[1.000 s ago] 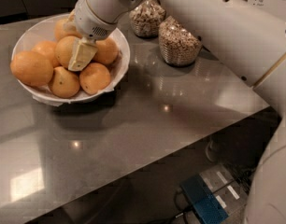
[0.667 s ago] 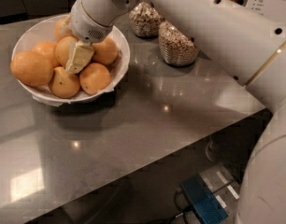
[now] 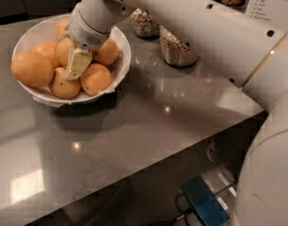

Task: Pick orange from white bowl

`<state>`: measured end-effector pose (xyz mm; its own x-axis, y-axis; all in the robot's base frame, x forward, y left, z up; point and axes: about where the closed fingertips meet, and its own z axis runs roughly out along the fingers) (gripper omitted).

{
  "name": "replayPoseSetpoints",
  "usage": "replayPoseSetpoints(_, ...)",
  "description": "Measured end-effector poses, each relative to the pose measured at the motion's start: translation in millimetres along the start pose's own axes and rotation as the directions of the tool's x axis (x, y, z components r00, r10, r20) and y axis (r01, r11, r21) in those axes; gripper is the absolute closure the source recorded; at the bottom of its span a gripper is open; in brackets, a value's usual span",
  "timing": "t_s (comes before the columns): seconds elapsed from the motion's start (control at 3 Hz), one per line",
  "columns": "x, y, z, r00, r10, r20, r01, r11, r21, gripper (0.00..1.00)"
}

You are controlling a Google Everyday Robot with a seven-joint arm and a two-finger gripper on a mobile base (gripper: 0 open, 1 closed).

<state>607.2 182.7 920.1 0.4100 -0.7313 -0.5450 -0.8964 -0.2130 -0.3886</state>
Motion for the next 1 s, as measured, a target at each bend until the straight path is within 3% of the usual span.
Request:
replayPoseSetpoints(0.33, 1.6, -0.8, -2.1, 1.000, 0.006, -0.006, -0.006, 1.0000, 0.002, 0.33)
replayPoseSetpoints(1.0, 1.5, -0.8, -2.1, 1.000, 0.006, -0.006, -0.006, 1.0000, 0.002, 0.76)
